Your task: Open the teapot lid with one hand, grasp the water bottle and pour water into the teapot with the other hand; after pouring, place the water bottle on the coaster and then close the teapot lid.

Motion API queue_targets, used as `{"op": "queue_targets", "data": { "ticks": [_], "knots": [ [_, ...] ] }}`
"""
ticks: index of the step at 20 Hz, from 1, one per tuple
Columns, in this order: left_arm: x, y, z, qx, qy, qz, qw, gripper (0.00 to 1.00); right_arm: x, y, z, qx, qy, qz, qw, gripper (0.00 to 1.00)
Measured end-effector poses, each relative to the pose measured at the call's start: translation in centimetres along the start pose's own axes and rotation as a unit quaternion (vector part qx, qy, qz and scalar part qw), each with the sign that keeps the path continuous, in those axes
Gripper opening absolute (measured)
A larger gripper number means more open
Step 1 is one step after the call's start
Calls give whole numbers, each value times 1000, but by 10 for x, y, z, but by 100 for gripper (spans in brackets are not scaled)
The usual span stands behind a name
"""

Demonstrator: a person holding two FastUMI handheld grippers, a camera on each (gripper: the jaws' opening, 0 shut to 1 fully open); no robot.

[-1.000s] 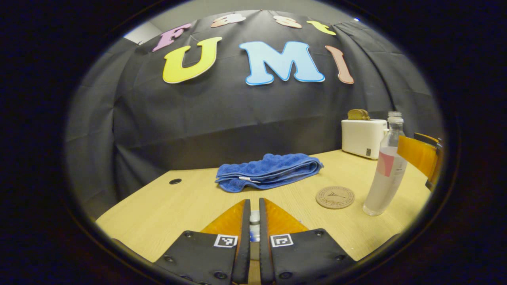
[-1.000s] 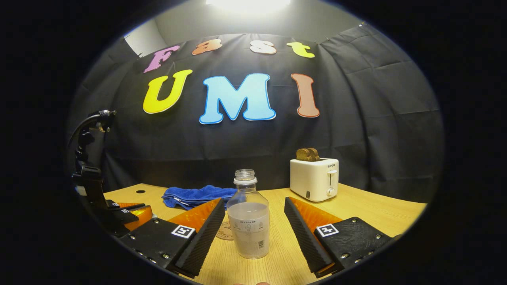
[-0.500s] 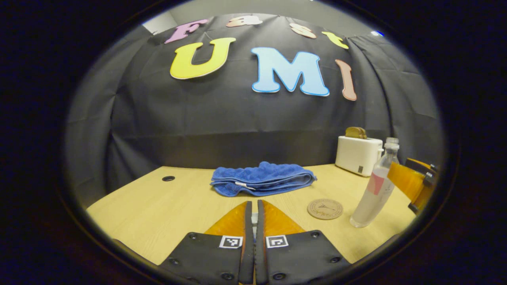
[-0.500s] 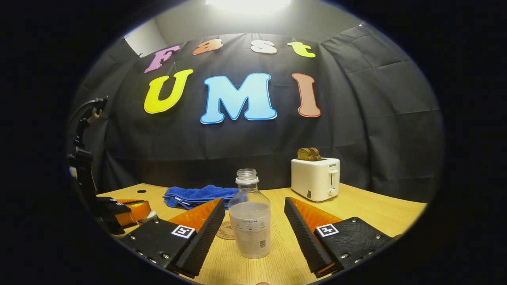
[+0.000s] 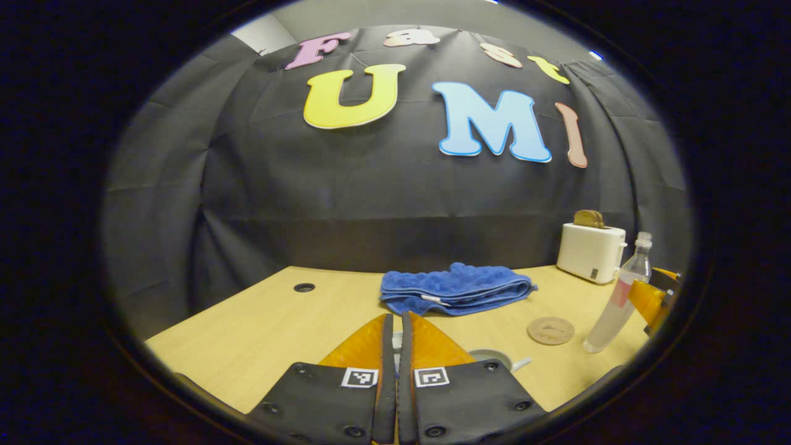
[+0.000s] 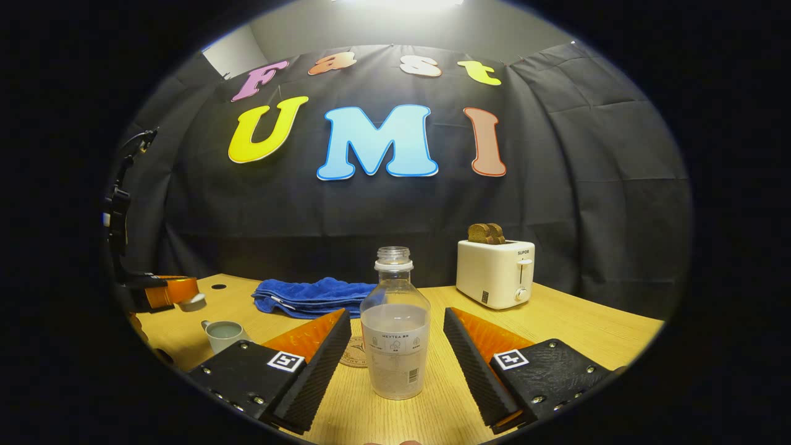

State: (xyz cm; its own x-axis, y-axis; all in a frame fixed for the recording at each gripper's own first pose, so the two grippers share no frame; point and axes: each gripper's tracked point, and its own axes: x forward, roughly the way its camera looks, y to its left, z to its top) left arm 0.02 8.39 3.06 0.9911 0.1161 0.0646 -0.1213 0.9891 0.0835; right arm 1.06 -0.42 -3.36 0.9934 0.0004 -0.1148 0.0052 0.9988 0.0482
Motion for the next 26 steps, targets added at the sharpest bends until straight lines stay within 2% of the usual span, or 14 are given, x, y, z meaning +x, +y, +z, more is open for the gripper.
{"op": "queue_targets", "data": {
  "ticks": [7,11,16,17,18,20,23,26],
  "knots": [
    [4,86,-18,14,18,63,998,8,9,3,-25,11,43,7,999,95],
    [0,113,-24,14,24,79,996,7,15,5,-37,6,60,8,998,96],
    [-2,122,-29,9,28,82,996,8,22,1,-39,-13,63,-8,998,96],
    [-2,122,-28,9,28,82,996,7,24,0,-40,-15,63,-9,998,86],
    [-3,121,-28,8,27,81,996,8,25,3,-40,-17,64,-9,998,81],
    [-4,120,-28,7,26,79,997,8,25,4,-39,-28,61,-3,998,80],
    [-5,117,-28,6,27,75,997,8,23,9,-33,-61,51,-2,997,77],
    [-5,116,-29,6,27,72,997,8,26,13,-28,-127,44,-12,991,77]
  ]
}}
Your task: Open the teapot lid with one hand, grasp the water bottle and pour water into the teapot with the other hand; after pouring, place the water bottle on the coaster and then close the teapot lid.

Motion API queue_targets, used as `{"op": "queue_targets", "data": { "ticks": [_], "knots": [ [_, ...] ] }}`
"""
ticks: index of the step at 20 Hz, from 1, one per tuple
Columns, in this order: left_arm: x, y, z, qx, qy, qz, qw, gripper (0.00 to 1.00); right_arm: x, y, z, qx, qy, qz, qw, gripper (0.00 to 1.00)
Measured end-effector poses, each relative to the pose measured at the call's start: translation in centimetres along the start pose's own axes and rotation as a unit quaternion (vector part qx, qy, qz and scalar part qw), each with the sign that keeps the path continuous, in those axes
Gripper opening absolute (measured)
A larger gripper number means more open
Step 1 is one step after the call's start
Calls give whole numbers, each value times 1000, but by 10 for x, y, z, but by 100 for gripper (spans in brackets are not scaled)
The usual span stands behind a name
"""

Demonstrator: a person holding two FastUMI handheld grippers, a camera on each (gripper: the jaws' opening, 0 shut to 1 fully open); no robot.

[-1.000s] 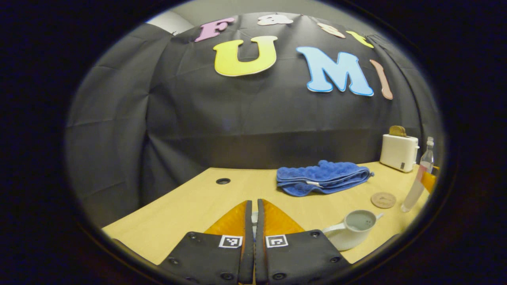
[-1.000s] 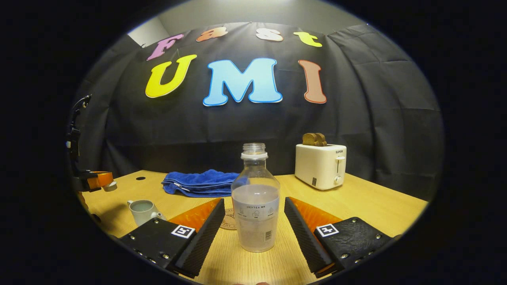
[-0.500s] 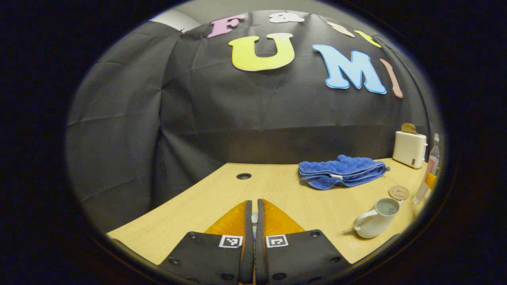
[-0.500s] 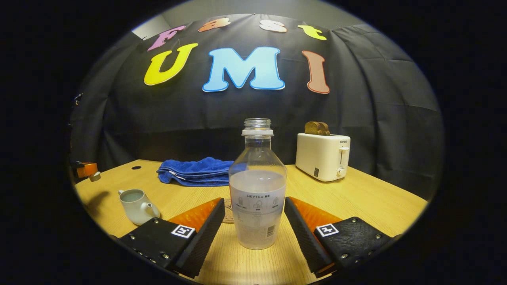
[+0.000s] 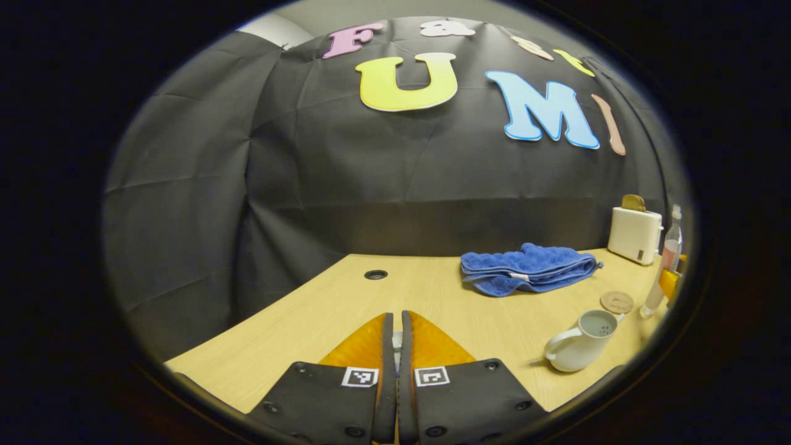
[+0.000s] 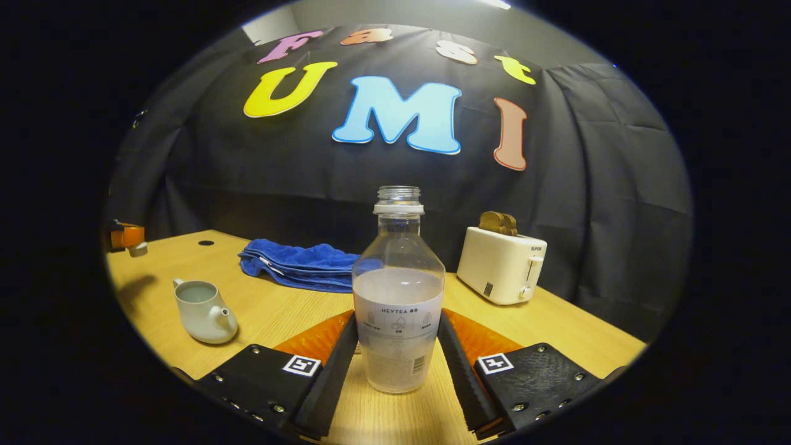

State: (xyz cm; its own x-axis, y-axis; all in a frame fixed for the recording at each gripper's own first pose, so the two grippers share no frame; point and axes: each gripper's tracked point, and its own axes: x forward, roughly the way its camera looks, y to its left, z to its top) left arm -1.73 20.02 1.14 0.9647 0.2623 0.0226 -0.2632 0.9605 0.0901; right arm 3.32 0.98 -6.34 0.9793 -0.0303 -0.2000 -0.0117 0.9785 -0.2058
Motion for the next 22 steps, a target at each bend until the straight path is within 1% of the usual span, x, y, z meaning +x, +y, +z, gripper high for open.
{"op": "queue_targets", "data": {
  "ticks": [2,4,7,9,12,16,19,22],
  "knots": [
    [-1,-1,0,0,0,-1,1000,8,4,4,-1,-50,12,-2,999,77],
    [0,-2,-1,-1,2,-4,1000,8,9,12,-4,-82,27,8,996,77],
    [0,0,-2,-2,4,-4,1000,8,13,20,5,-132,21,18,991,77],
    [-1,-1,-3,-4,5,-6,1000,8,12,22,15,-181,6,16,983,77],
    [0,-2,-4,-3,8,-7,1000,8,13,28,30,-266,-24,9,964,77],
    [1,-1,-7,-2,12,-7,1000,8,14,49,42,-364,-58,13,930,77],
    [0,-1,-4,-3,9,-6,1000,8,16,65,41,-420,-73,23,904,77],
    [0,0,-4,-5,6,-4,1000,7,17,78,36,-461,-80,35,883,77]
  ]
}}
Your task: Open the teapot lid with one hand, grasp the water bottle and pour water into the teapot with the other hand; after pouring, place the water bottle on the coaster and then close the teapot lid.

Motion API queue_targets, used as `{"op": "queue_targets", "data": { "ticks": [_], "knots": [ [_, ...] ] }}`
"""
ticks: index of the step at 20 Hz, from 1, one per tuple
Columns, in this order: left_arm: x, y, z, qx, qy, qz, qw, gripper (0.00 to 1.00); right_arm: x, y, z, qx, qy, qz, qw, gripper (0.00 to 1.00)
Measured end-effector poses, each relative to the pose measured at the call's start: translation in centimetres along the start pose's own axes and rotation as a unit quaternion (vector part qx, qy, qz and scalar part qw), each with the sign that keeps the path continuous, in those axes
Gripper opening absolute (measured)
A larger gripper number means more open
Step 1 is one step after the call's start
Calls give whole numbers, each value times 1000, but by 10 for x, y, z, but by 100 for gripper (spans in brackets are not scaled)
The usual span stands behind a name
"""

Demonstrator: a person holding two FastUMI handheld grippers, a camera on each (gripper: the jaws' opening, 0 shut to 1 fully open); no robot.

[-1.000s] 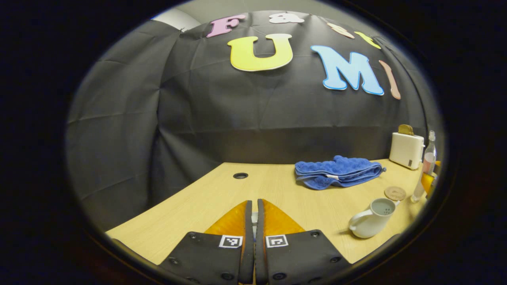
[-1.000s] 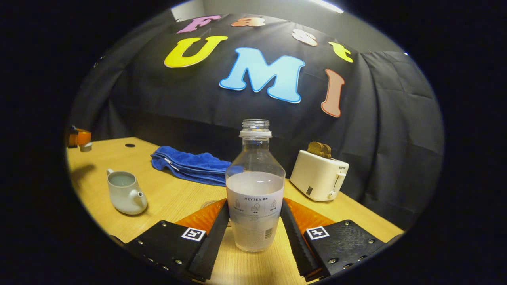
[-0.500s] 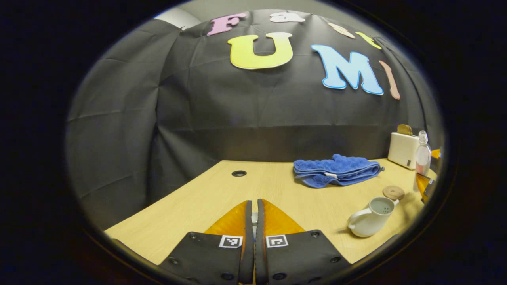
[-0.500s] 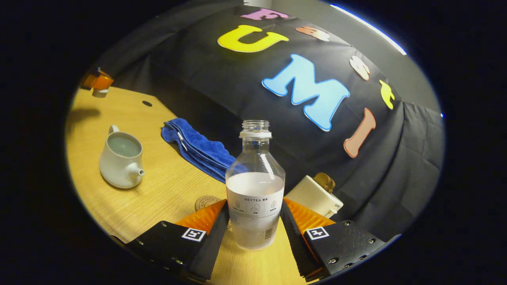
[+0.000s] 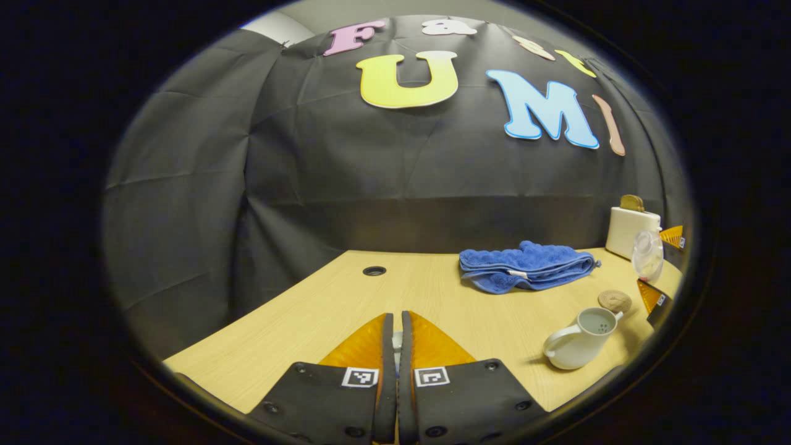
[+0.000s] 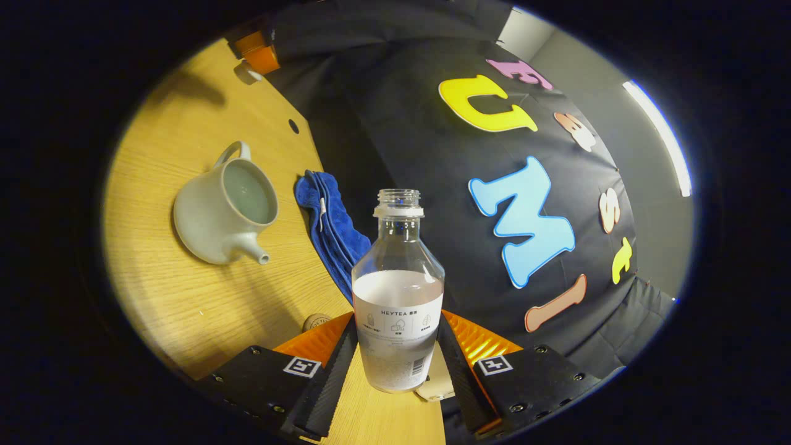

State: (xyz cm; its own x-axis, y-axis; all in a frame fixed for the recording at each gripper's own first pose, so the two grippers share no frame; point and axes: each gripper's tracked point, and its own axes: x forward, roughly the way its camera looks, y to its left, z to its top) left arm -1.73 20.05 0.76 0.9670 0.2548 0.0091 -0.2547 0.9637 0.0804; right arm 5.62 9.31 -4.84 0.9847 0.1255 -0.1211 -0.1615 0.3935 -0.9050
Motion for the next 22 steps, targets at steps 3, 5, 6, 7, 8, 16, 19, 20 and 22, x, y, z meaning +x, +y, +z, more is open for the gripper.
{"op": "queue_targets", "data": {
  "ticks": [3,5,6,7,8,16,19,20,22],
  "knots": [
    [0,2,1,-1,-1,1,1000,8,0,3,7,-47,-13,-2,999,77],
    [0,1,1,-3,-1,-1,1000,8,0,5,10,-75,-21,-1,997,77],
    [-1,1,1,-4,-1,-1,1000,8,1,2,11,-92,-25,-7,995,77],
    [-1,1,1,-4,-1,-2,1000,7,2,0,13,-109,-29,-12,994,73],
    [-1,1,1,-4,-1,-2,1000,7,3,1,15,-124,-33,-14,992,76],
    [-1,1,0,-5,-3,-2,1000,7,2,2,20,-216,-58,-25,974,76],
    [-2,1,2,-7,-4,-2,1000,8,2,4,21,-230,-64,-17,971,77],
    [-2,2,1,-7,-4,-3,1000,8,2,3,21,-234,-65,-19,970,76],
    [-2,2,1,-7,-5,-3,1000,8,3,3,22,-246,-68,-22,967,77]
  ]
}}
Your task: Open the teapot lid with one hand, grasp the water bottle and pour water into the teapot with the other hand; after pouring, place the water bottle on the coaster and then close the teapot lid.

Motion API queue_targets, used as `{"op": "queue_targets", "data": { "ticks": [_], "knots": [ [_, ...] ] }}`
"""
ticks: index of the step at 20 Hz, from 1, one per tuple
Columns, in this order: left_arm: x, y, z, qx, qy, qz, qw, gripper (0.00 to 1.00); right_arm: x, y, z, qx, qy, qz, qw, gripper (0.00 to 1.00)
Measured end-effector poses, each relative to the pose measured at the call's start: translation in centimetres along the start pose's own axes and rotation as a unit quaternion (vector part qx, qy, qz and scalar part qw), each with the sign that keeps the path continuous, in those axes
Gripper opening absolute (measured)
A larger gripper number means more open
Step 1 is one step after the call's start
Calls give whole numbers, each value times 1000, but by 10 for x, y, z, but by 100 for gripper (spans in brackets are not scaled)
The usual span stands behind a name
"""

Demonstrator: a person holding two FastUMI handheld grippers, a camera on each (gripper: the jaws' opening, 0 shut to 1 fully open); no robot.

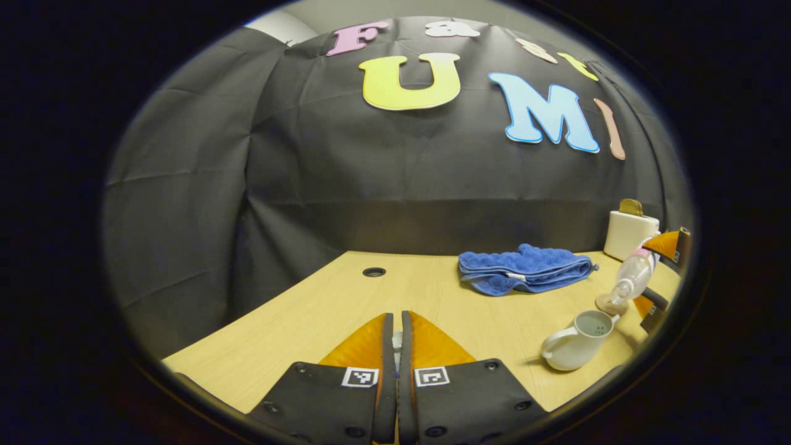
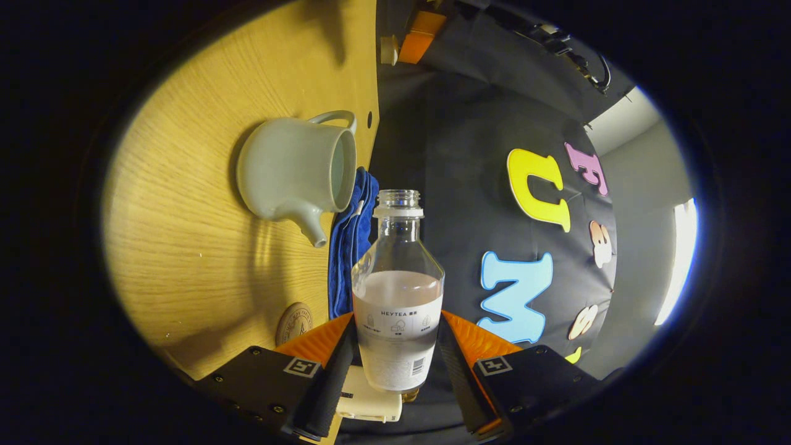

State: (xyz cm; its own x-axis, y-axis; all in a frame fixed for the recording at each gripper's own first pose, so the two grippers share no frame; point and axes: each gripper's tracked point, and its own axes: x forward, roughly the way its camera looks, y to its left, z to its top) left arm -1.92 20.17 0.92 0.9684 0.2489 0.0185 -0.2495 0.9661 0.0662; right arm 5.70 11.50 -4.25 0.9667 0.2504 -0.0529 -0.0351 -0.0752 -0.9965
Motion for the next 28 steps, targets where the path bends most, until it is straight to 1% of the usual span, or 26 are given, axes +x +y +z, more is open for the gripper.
{"op": "queue_targets", "data": {
  "ticks": [3,8,16,19,28],
  "knots": [
    [0,0,0,0,-1,1,1000,8,0,-2,1,-21,-4,-5,1000,76],
    [-1,-1,0,0,-1,-1,1000,8,1,-5,1,-30,-8,-4,1000,76],
    [-1,-2,0,1,0,-6,1000,8,4,-12,1,-69,-14,-15,997,77],
    [-2,-1,1,1,0,-6,1000,8,3,-12,0,-72,-15,-14,997,77],
    [-1,-1,-1,2,3,-8,1000,8,4,-21,-2,-97,-17,-28,995,77]
  ]
}}
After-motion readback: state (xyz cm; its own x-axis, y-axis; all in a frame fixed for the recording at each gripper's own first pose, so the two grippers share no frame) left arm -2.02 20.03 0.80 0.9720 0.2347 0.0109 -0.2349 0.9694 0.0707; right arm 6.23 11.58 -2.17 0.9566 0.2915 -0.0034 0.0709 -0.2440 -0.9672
